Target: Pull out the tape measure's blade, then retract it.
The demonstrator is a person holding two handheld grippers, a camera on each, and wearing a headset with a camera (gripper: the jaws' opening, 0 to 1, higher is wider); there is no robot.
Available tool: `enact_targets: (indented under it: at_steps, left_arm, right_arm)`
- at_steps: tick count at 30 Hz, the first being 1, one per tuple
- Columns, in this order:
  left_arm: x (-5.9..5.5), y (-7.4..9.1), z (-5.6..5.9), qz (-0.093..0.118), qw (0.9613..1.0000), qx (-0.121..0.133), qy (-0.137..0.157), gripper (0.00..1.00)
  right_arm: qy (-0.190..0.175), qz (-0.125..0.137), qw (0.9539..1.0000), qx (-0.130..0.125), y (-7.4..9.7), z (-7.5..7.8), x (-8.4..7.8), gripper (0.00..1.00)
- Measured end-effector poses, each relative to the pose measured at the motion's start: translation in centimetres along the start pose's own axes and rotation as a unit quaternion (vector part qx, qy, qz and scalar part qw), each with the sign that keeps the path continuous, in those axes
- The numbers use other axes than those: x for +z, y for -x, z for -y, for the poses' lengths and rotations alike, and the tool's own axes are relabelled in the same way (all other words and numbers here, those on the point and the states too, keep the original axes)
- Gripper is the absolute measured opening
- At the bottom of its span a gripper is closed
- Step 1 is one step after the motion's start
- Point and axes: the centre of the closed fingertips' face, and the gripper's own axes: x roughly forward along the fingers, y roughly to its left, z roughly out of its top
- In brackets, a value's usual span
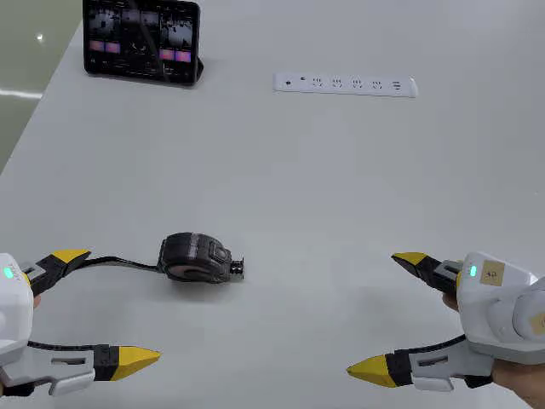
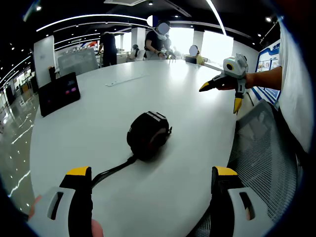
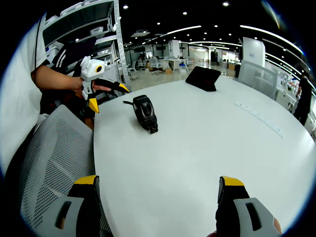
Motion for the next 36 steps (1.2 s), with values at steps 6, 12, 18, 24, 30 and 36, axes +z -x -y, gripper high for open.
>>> enact_targets:
  at_steps: [6,12,18,24,30,36]
  left_arm:
    - [-0.17,-0.18,-0.31,-0.003,1.0,0.0,-0.001,0.99]
    - [-0.17,-0.11,-0.12,-0.002,1.0,0.0,-0.001,0.99]
    - [-0.29,-0.08,-0.09,-0.005,1.0,-0.002,-0.003,0.99]
    - [-0.17,-0.22,-0.15,-0.006,0.9999,-0.006,-0.005,0.99]
    - [0.1,-0.37,-0.52,-0.003,0.9999,-0.004,-0.01,0.99]
    - [0.06,-0.43,-0.7,-0.008,0.9999,-0.005,-0.012,0.99]
  right_arm:
    - [0.005,0.001,1.0,-0.006,0.1,0.03,0.16,0.99]
    - [0.008,-0.005,0.9999,-0.008,0.08,0.05,-0.16,0.99]
    - [0.012,-0.006,0.9999,-0.008,-0.02,0.02,0.01,0.99]
    - [0.014,-0.006,0.9998,-0.009,-0.22,0.15,0.15,0.99]
    - [0.02,-0.004,0.9998,-0.007,-0.5,0.38,0.47,0.99]
    - [0.019,-0.004,0.9998,-0.006,-0.52,0.56,0.64,0.99]
